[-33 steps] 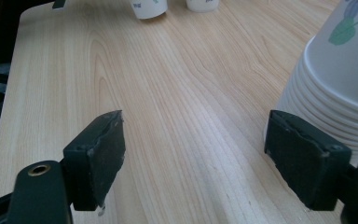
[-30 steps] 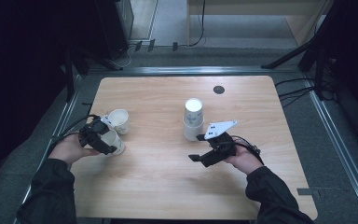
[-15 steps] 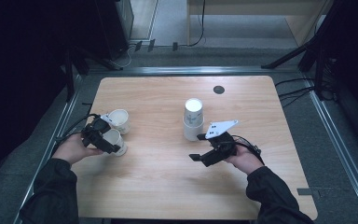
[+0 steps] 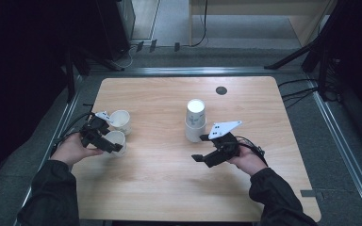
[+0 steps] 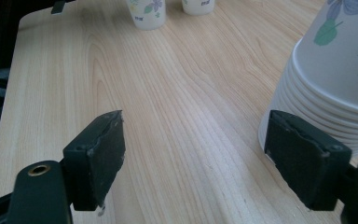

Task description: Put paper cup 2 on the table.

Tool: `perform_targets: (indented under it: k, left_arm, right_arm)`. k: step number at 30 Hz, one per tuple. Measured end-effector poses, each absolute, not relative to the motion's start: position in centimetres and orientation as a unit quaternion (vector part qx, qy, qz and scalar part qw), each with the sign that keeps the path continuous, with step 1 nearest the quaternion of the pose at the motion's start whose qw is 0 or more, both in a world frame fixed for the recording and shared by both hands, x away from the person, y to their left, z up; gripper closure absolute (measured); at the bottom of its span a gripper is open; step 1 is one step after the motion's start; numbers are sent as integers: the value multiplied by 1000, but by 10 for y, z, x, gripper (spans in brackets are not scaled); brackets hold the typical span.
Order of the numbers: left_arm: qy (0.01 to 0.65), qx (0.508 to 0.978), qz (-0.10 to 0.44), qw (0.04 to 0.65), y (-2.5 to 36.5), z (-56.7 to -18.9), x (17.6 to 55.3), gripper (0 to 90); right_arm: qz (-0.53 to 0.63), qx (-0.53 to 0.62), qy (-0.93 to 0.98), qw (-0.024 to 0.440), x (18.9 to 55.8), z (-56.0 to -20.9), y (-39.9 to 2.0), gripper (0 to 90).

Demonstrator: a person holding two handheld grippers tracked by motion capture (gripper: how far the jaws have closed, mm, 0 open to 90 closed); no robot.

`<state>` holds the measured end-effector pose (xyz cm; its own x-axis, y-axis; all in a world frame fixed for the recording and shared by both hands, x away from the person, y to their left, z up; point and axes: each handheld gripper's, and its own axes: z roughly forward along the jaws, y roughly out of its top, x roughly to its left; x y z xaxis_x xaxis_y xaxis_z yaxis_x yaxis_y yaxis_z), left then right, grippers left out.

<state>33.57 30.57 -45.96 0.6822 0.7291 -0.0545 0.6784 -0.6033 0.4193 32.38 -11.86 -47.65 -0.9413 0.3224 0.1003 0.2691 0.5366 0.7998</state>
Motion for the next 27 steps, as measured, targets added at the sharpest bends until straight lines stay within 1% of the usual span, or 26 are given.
perform_targets:
  k: [3, 8, 15, 23, 27]
  left_arm:
    - [393, 892, 68, 213, 308, -454, 334, 91]
    - [401, 881, 69, 241, 313, -443, 331, 91]
    - [410, 867, 63, 275, 318, -429, 329, 94]
    - [402, 864, 62, 297, 305, -416, 329, 95]
    - [389, 861, 51, 323, 297, -414, 330, 96]
  right_arm:
    - [450, 170, 876, 29, 324, -476, -119, 206]
    - [450, 170, 876, 32, 324, -476, -120, 206]
    - [449, 172, 876, 33, 325, -477, -121, 206]
    - [449, 174, 876, 36, 324, -477, -123, 206]
    - [447, 175, 877, 39, 323, -477, -125, 206]
